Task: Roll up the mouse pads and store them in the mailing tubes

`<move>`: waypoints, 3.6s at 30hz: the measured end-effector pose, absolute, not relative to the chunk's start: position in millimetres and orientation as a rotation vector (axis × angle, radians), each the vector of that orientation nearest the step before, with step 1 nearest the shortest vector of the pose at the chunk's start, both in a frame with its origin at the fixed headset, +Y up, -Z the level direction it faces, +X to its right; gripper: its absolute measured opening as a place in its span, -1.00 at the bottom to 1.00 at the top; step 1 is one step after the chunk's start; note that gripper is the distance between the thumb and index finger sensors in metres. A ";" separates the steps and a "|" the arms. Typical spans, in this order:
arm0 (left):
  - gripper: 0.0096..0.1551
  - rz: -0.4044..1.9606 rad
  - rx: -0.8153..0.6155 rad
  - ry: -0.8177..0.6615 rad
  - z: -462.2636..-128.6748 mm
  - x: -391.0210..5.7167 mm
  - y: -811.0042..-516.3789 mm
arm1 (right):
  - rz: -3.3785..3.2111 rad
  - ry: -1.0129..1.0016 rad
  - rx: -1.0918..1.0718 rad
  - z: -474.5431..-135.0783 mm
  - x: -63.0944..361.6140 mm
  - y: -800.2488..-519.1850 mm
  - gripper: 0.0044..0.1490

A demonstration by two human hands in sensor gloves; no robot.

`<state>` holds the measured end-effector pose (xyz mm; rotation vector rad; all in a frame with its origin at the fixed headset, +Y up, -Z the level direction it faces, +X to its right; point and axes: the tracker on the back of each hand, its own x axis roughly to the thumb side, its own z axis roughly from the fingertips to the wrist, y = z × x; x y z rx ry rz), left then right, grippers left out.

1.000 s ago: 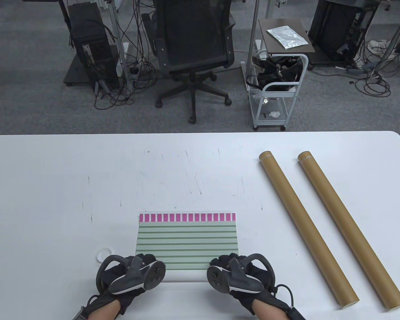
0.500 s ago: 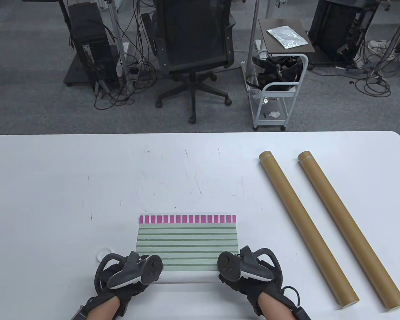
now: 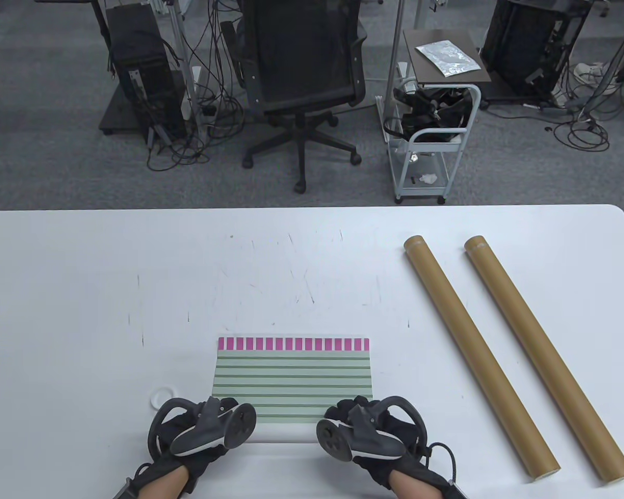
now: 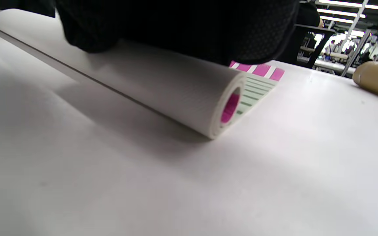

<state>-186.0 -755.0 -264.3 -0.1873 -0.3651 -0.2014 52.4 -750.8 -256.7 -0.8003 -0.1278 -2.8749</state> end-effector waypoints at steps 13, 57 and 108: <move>-0.45 -0.142 -0.233 -0.403 -266.5 -182.2 -756.3 | -2.895 -0.242 -0.805 -262.4 56.5 -754.4 -0.37; -0.42 -0.130 -0.262 -0.427 -262.7 -182.8 -755.4 | -2.870 -0.020 -0.875 -244.9 42.9 -746.2 -0.33; -0.39 -0.270 -0.060 -0.521 -242.8 -165.3 -752.0 | -2.887 -0.209 -0.876 -249.1 41.9 -762.0 -0.30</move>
